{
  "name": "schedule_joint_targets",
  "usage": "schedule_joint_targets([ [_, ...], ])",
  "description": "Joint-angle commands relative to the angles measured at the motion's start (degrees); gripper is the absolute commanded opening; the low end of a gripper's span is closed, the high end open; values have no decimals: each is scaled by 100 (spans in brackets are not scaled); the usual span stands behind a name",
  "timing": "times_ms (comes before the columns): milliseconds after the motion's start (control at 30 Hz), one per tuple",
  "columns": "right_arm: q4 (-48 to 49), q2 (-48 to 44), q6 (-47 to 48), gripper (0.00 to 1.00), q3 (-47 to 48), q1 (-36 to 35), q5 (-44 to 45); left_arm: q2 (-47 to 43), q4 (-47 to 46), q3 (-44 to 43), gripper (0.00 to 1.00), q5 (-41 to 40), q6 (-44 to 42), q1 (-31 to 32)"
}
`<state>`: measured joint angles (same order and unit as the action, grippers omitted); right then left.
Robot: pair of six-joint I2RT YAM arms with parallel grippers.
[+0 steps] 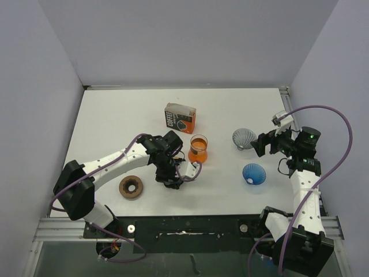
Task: Place the coffee filter in the dripper
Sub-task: Place the dripper holder onto the coffee server.
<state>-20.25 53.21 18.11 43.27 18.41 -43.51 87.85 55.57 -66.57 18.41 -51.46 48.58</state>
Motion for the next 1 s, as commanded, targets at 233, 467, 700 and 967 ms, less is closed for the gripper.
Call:
schedule_joint_targets([
  [233,153,5,105,98,147,38,-7,2,-255,8,35,212,67,-25],
  [467,153,27,105,98,147,31,-10,-50,-210,-12,41,237,130,-17],
  [700,161,24,97,98,147,31,-3,-101,-105,-32,47,229,198,9],
  [967,162,16,96,98,147,29,-6,-223,-99,-34,52,220,284,65],
])
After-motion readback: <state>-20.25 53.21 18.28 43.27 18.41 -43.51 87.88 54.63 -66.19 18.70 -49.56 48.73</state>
